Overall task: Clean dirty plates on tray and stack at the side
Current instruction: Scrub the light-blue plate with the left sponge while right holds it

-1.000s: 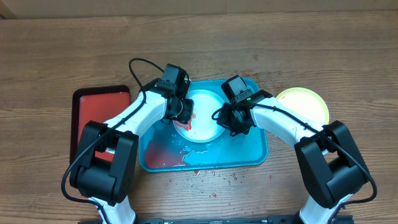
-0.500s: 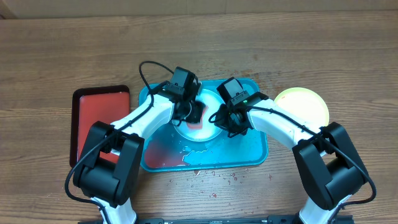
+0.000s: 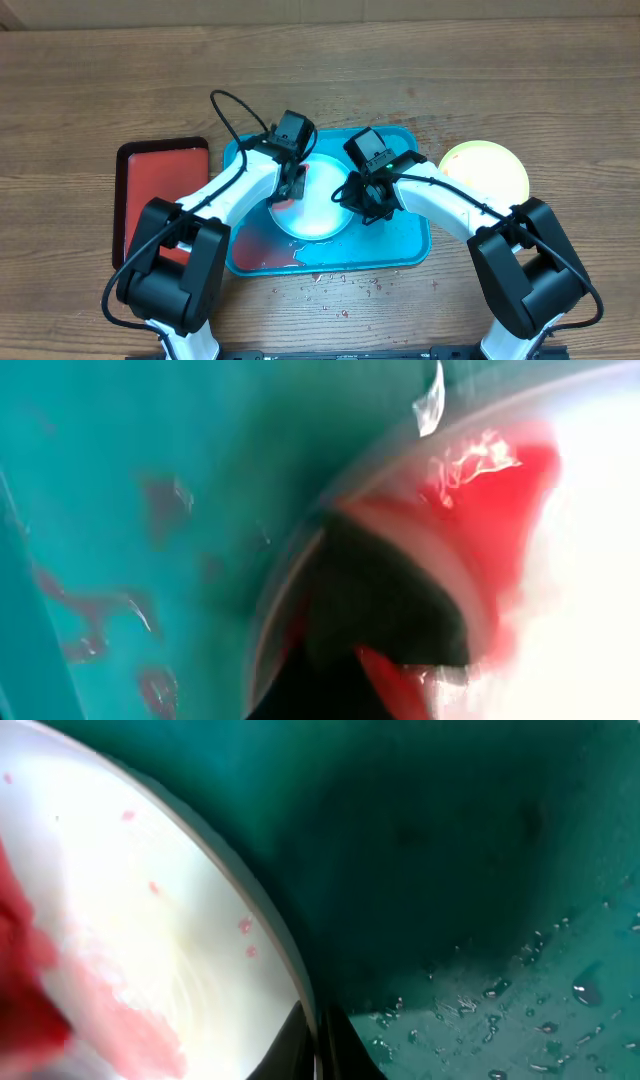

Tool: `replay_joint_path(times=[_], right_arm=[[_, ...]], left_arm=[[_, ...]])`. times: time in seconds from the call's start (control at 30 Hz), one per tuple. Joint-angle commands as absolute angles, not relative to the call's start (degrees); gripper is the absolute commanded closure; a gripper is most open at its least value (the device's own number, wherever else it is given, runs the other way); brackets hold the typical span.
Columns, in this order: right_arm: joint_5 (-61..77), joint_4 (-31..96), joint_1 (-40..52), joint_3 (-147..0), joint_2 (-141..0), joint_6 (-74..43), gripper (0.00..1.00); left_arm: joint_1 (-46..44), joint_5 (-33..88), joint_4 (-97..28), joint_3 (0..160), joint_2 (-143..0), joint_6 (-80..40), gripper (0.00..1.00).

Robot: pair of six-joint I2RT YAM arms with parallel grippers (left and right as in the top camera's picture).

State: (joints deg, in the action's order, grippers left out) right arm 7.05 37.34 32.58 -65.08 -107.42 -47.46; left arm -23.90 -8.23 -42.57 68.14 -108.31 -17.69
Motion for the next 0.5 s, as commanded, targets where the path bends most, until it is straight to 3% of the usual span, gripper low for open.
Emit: replay_joint_path(times=[0.0, 0.1, 0.2, 0.3, 0.43, 0.47], right_arm=[[4.62, 37.95, 32.03, -63.75, -107.50, -47.99, 0.96], [5.69, 38.26, 32.03, -63.75, -107.50, -47.99, 0.96], [5.67, 39.13, 32.14, -63.75, -107.50, -47.99, 0.96], [5.72, 39.31, 32.14, -63.75, -107.50, -48.01, 0.96], [5.67, 39.27, 32.14, -63.75, -107.50, -48.01, 0.96], [5.67, 39.29, 32.14, -63.75, -107.50, -47.99, 0.96]], left_arm=[[-23.29, 21.71, -48.90, 66.19, -109.40, -3.03, 0.96], [-23.29, 32.23, -44.05, 66.19, -109.40, 1.96, 0.95], [-23.22, 26.98, -34.41, 66.19, -109.40, -3.60, 0.96], [-23.22, 14.57, -27.07, 66.19, -109.40, -9.78, 0.96], [-23.22, -24.10, -26.44, 66.19, -109.40, -26.24, 0.96], [-23.18, -26.57, -27.70, 66.19, -109.40, -26.63, 0.96]])
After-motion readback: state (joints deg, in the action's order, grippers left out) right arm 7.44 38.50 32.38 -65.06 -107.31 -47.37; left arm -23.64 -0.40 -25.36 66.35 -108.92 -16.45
